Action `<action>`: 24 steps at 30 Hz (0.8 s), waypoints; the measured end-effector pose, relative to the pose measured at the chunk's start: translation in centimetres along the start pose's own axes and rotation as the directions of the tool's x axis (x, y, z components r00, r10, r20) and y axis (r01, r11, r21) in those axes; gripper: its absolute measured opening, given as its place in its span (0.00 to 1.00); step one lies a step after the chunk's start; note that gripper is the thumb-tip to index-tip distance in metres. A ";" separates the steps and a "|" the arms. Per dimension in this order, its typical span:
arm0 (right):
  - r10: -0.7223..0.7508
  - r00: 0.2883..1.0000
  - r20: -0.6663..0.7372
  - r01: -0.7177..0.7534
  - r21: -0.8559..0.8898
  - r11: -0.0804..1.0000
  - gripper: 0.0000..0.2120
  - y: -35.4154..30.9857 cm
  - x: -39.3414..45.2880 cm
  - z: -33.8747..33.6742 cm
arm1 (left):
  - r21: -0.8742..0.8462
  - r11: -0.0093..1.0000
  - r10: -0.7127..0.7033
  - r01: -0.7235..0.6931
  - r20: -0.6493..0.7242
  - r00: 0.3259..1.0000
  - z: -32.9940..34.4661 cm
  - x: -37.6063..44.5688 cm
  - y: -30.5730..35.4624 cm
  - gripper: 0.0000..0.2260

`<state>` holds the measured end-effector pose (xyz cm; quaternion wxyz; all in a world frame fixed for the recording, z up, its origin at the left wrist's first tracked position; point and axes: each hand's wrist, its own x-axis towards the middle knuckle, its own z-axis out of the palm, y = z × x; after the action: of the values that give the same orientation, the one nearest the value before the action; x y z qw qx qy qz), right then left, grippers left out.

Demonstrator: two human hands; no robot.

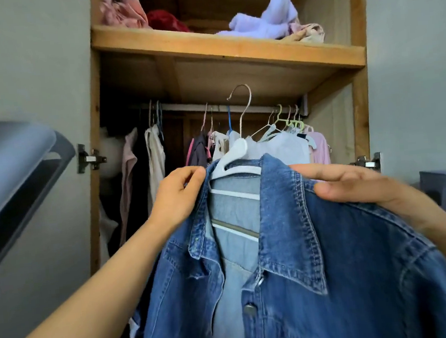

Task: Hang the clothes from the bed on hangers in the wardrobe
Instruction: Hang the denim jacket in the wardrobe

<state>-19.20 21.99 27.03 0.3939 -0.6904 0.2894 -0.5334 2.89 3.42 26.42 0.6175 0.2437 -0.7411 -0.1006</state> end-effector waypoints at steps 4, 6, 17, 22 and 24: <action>0.108 0.994 -0.029 -0.109 -0.065 0.992 0.41 -3.1 2.4 2.9 | 0.024 0.998 -0.061 0.061 0.013 0.998 -1.8 0.7 0.1 0.13; 0.074 0.993 -0.087 -0.083 -0.107 0.991 0.35 -3.2 3.8 3.6 | 0.029 0.998 -0.062 0.061 0.027 0.998 -2.4 1.2 -0.3 0.14; -0.033 0.928 -0.372 -0.033 -0.169 0.985 0.25 0.3 16.6 4.9 | 0.162 0.982 -0.100 0.097 0.008 0.995 -3.1 5.4 -5.0 0.17; -0.063 0.918 -0.391 -0.050 -0.272 0.961 0.32 3.8 22.3 4.1 | 0.217 0.975 -0.052 0.056 -0.026 0.998 -2.2 9.6 -7.6 0.14; -0.078 0.920 -0.384 -0.046 -0.303 0.952 0.32 5.3 24.6 3.2 | 0.225 0.974 -0.018 0.026 -0.037 0.999 -1.6 11.0 -8.9 0.14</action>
<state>-9.52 -0.17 34.61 0.2118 -0.6247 0.4356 -0.6125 5.29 -9.36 32.26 0.5976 0.3221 -0.7340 -0.0183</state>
